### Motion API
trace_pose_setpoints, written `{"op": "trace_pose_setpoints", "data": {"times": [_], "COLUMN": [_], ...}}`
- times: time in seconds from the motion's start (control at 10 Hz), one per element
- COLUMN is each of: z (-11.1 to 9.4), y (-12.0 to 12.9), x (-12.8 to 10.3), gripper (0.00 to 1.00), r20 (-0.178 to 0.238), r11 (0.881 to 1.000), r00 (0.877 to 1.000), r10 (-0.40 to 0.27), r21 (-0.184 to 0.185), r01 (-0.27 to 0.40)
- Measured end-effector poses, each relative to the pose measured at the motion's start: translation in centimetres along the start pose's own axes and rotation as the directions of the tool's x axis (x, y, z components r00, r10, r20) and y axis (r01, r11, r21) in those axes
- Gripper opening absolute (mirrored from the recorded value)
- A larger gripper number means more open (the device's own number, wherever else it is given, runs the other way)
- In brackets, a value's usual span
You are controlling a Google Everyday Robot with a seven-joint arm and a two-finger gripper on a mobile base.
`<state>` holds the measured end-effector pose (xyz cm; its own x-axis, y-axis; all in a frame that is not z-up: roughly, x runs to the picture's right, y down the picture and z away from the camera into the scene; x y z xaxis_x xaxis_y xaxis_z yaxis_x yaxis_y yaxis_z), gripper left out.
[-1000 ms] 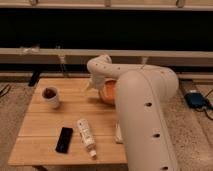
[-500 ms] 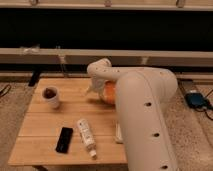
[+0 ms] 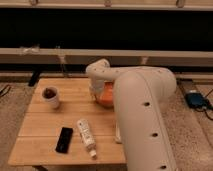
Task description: Drag the ceramic bowl in a circle
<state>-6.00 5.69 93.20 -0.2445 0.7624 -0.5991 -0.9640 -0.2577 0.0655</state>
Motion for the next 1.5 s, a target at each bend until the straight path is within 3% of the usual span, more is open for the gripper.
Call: {"op": "trace_pose_setpoints", "data": {"times": [0.2,0.3,0.5,0.6,0.9,1.1,1.5], "z": [-0.7,-1.2,-2.0,-2.6,-3.4,-3.5,-3.3], "y": [-0.6,-1.0,-1.9,-2.2,-1.9,0.0,8.4], "x": [-0.1,-0.2,-0.5,-1.5,-4.7,-6.3,-8.0], "gripper": [0.04,0.00,0.00,0.00,0.00,0.00,0.00], "r20": [0.006,0.012,0.020,0.043,0.094,0.117,0.142], "r11": [1.000,0.999,0.998,0.998,0.999,1.000,0.988], "r00": [1.000,1.000,0.999,0.998,0.995,0.993,0.986], "r10": [0.005,0.012,0.034,0.040,0.039,0.020,-0.083], "r21": [0.026,0.039,0.055,0.050,0.012,-0.021,-0.116], "r01": [-0.006,-0.013,-0.036,-0.042,-0.040,-0.017,0.100]}}
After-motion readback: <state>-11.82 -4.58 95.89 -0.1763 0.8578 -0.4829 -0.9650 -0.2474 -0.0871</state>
